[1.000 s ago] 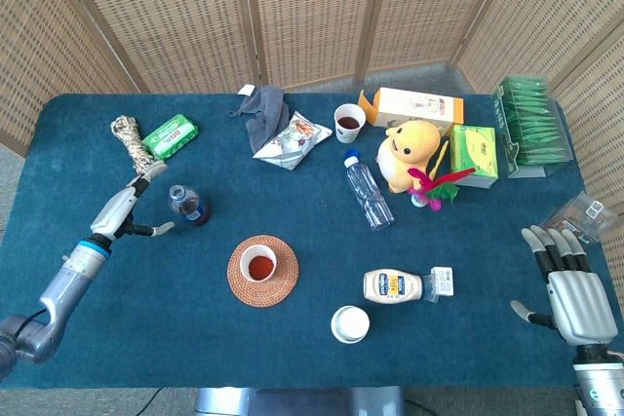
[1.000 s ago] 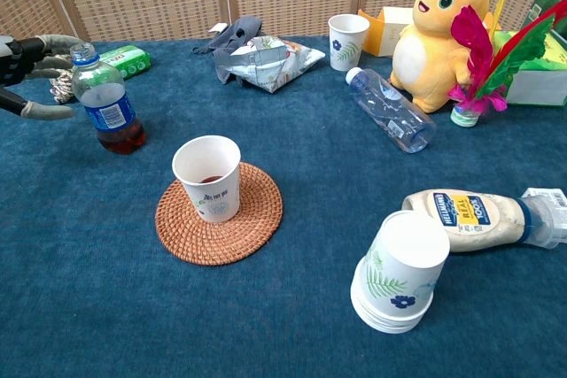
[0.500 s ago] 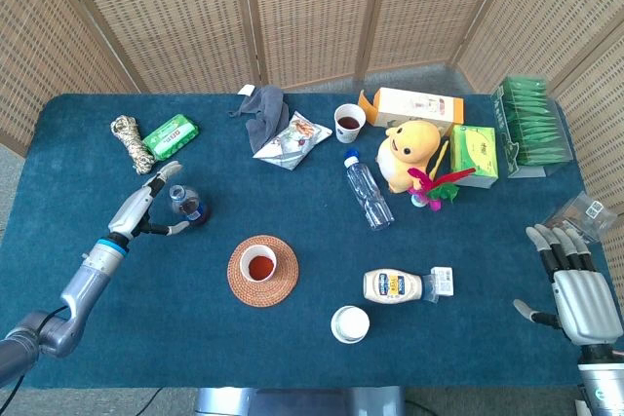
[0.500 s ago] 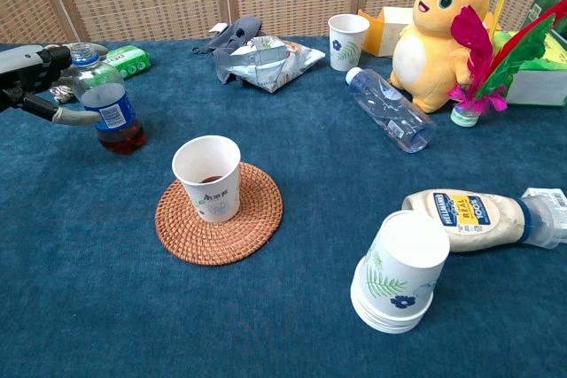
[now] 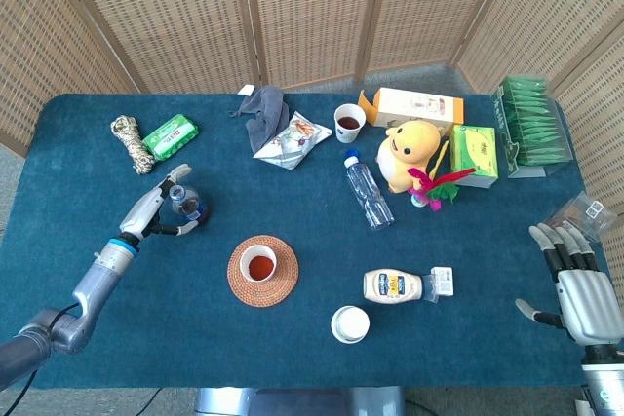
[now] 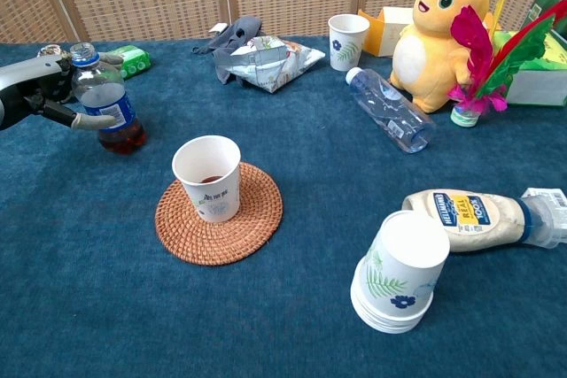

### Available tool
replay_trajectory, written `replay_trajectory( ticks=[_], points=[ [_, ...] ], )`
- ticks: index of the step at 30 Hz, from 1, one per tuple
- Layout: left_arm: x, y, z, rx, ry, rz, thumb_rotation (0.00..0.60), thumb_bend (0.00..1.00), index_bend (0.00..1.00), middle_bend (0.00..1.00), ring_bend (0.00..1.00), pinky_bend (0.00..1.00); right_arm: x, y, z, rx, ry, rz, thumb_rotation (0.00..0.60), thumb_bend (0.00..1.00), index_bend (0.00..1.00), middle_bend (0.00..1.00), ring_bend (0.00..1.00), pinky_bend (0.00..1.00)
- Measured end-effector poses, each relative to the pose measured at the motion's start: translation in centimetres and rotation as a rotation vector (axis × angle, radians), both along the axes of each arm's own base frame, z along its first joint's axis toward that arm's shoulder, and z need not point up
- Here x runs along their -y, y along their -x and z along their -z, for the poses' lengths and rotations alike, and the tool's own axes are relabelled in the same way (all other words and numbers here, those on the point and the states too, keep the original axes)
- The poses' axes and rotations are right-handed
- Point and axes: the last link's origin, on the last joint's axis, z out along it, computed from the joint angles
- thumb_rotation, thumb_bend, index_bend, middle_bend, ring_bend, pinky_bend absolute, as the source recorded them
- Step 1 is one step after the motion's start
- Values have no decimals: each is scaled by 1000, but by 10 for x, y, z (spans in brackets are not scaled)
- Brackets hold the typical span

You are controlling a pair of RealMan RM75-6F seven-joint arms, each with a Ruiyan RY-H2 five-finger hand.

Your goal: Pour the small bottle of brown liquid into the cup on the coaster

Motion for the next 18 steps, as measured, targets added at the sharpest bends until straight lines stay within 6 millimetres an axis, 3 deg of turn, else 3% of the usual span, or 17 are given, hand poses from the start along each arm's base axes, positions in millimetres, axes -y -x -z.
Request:
replay_trajectory(
  ticks=[3,6,10,18],
  points=[
    [-2,-1,1,5,-9,-2,600,382,7,4,0,167,0,0,0,3,-1,-1,600,0,0,0,0,0],
    [-3,-1,3,11,-22,-5,600,420,119,93,10,239,0,0,-1,7,-1,-1,600,0,0,0,0,0],
    [-5,-2,6,12,-32,-11,600,452,275,237,107,296,0,0,-2,11,0,-2,600,0,0,0,0,0],
    [-7,-5,12,5,-66,-16,600,459,424,350,189,343,0,1,-3,17,3,-1,600,0,0,0,0,0]
  ],
)
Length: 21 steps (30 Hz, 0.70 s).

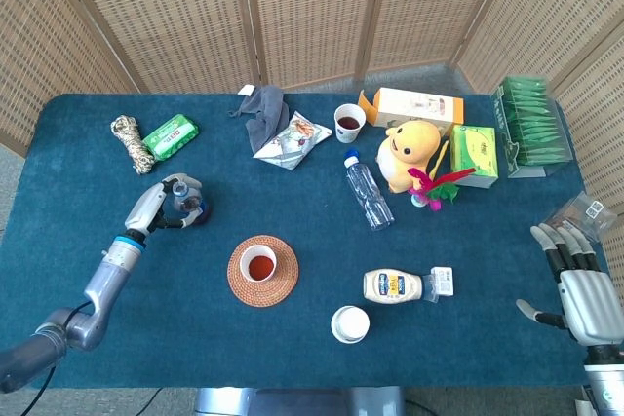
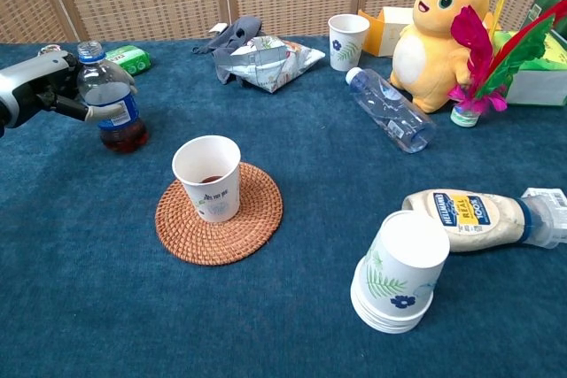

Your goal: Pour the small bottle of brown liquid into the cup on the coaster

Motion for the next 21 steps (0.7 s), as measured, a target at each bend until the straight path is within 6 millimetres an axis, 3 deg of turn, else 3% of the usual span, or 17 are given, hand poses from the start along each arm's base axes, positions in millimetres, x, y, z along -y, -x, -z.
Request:
replay_trajectory(
  ticks=[9,21],
  points=[
    [2,-1,-3,-12,-14,11,600,461,456,378,214,373,0,0,0,1,-5,0,600,0,0,0,0,0],
    [12,7,-30,-94,24,44,600,462,457,386,225,375,-1,-2,3,-6,-17,-6,600,0,0,0,0,0]
  ],
)
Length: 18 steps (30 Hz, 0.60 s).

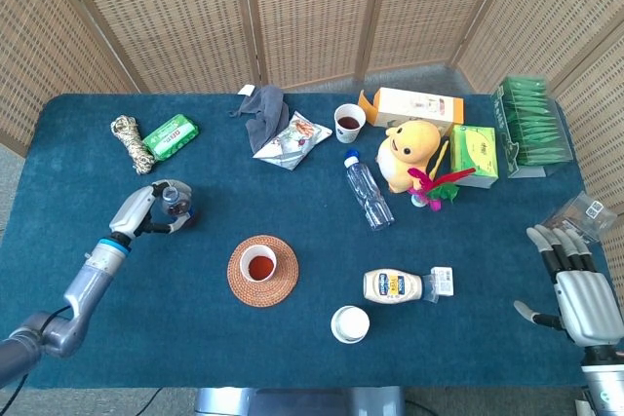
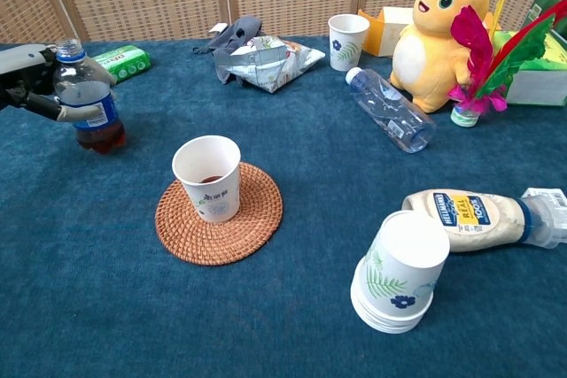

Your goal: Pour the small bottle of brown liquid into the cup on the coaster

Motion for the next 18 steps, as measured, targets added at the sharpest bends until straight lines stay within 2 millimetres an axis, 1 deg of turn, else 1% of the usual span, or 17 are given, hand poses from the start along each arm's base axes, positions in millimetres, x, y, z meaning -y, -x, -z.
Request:
replay_trajectory(
  ticks=[6,10,13,18],
  points=[
    [7,-5,-20,-76,27,50,600,462,458,386,225,374,-1,-1,1,-1,-5,-2,600,0,0,0,0,0],
    [12,-10,-31,-160,39,99,600,463,458,386,225,374,0,-1,2,-3,-7,-3,600,0,0,0,0,0],
    [14,-14,-36,-225,44,131,600,463,463,392,225,373,0,-2,2,-2,-7,-4,600,0,0,0,0,0],
    [13,-22,-38,-335,55,183,600,464,463,393,225,372,-1,-2,1,3,-4,-7,600,0,0,0,0,0]
  ],
)
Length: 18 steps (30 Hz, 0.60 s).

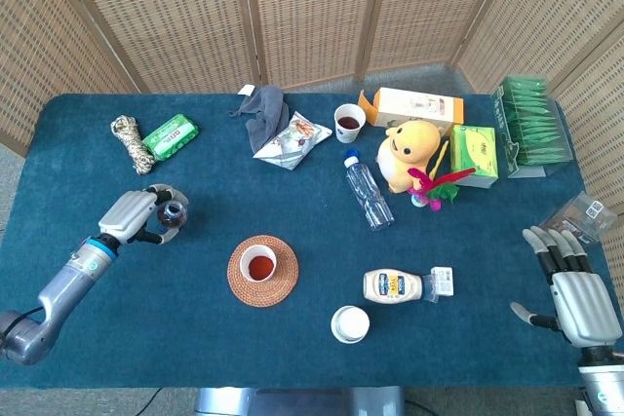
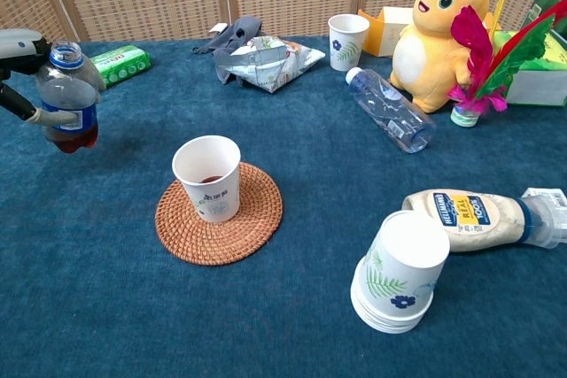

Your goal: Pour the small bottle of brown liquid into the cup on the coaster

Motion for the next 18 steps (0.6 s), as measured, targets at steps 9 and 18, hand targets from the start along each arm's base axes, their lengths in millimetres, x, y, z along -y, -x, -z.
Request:
replay_trajectory(
  ticks=[9,18],
  points=[
    [-6,-37,5,-124,10,104,600,464,464,394,225,372,-1,0,-3,16,4,-1,600,0,0,0,0,0],
    [-7,-72,13,-207,13,192,600,471,463,395,225,370,-1,1,-7,34,23,-3,600,0,0,0,0,0]
  ],
)
